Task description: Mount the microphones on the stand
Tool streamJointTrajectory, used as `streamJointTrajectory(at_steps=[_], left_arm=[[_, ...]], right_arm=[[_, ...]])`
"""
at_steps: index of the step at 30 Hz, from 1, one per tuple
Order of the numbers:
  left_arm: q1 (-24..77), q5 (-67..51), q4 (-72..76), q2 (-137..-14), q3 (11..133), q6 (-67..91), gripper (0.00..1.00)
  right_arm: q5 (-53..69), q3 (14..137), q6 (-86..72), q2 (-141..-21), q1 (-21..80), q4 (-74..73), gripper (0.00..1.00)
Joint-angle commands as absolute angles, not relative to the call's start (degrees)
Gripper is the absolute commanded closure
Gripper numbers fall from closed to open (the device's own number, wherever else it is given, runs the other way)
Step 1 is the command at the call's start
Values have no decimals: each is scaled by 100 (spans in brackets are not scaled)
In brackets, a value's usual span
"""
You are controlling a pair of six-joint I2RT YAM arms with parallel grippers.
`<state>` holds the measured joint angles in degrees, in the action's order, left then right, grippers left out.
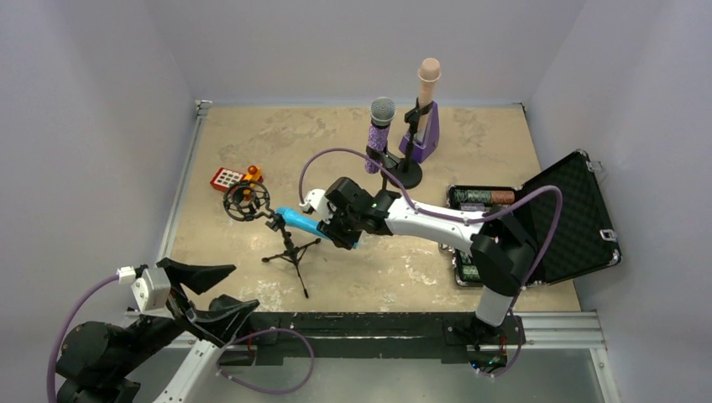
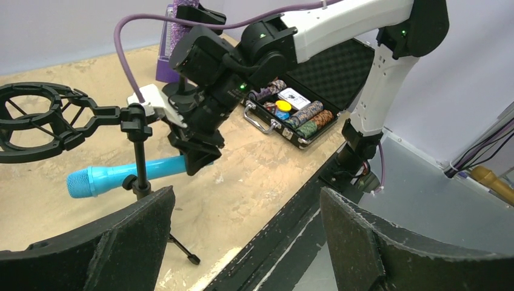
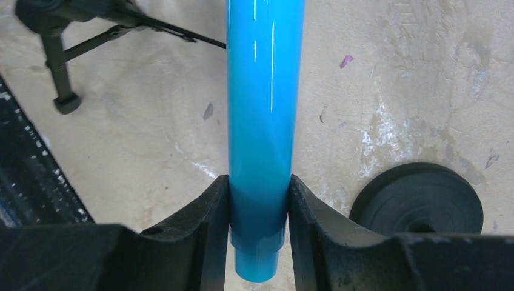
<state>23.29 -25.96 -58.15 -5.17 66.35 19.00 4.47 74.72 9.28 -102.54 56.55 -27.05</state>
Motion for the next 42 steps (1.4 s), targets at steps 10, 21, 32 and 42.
streamJointTrajectory(at_steps=[10, 21, 32, 42], left_arm=[[2346, -2422, -5512, -546, 6810, 2341, 5], [2340, -2184, -5244, -558, 6812, 2765, 1], [2347, -2132, -5014, -574, 6725, 3070, 1], [2344, -2337, -4640, -605, 6640, 3263, 1]], right_arm=[[1339, 6740, 1669, -9187, 5652, -3500, 100], [1209, 6208, 2071, -8430, 5651, -3815, 100], [1543, 5796, 2344, -7710, 5609, -3879, 100], [2434, 5790, 2616, -6988, 5171, -4289, 100]])
